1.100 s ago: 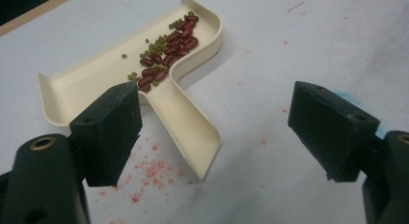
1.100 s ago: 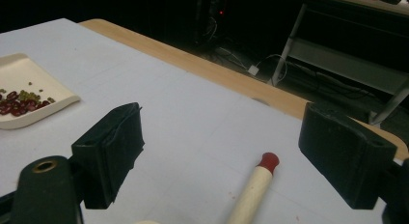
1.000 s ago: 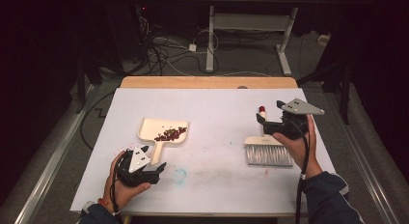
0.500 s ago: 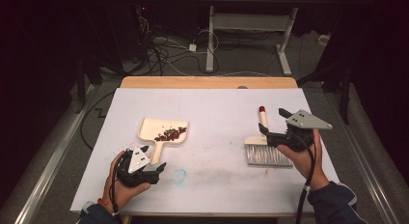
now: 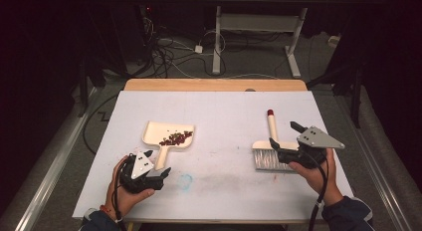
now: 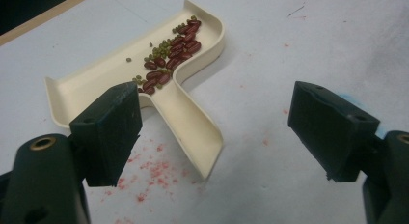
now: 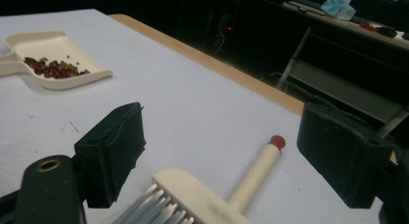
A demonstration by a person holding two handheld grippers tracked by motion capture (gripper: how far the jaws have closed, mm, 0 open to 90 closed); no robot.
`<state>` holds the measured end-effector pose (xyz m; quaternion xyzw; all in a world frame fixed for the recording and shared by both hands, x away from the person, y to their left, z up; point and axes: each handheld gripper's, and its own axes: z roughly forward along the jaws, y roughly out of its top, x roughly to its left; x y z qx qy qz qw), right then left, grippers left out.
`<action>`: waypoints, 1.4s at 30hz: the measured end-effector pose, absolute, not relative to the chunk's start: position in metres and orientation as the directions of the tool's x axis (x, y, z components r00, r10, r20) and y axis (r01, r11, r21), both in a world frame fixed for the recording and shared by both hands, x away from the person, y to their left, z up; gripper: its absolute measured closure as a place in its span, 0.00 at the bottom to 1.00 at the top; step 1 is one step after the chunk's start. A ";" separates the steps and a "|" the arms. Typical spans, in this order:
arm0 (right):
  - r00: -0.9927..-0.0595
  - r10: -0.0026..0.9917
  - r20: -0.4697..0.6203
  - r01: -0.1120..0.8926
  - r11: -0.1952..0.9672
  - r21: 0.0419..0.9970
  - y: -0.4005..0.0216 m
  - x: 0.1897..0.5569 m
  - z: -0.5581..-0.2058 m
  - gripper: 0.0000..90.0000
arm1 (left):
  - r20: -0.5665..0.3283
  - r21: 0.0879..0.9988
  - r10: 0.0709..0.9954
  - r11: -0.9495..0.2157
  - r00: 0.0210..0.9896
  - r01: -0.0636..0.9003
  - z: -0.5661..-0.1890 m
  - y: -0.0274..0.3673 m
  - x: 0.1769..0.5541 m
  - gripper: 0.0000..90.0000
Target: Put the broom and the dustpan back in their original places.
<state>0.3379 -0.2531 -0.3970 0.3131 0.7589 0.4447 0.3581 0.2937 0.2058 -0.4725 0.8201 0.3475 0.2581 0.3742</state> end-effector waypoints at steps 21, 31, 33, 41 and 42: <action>-0.593 0.765 -0.253 0.191 0.439 0.878 -0.266 0.301 -0.452 0.20 | 0.178 0.794 0.770 -0.480 0.613 0.372 -0.471 0.210 0.291 0.21; -0.601 0.757 -0.257 0.204 0.455 0.867 -0.264 0.295 -0.458 0.21 | 0.212 0.790 0.751 -0.508 0.625 0.343 -0.470 0.207 0.288 0.21; -0.600 0.756 -0.260 0.200 0.457 0.867 -0.264 0.294 -0.457 0.21 | 0.208 0.792 0.751 -0.506 0.627 0.343 -0.470 0.207 0.288 0.21; -0.589 0.758 -0.281 0.187 0.465 0.865 -0.262 0.294 -0.455 0.21 | 0.213 0.790 0.751 -0.509 0.625 0.343 -0.470 0.209 0.286 0.21; -0.589 0.757 -0.282 0.186 0.466 0.865 -0.261 0.294 -0.454 0.21 | 0.211 0.789 0.750 -0.509 0.626 0.343 -0.470 0.209 0.286 0.21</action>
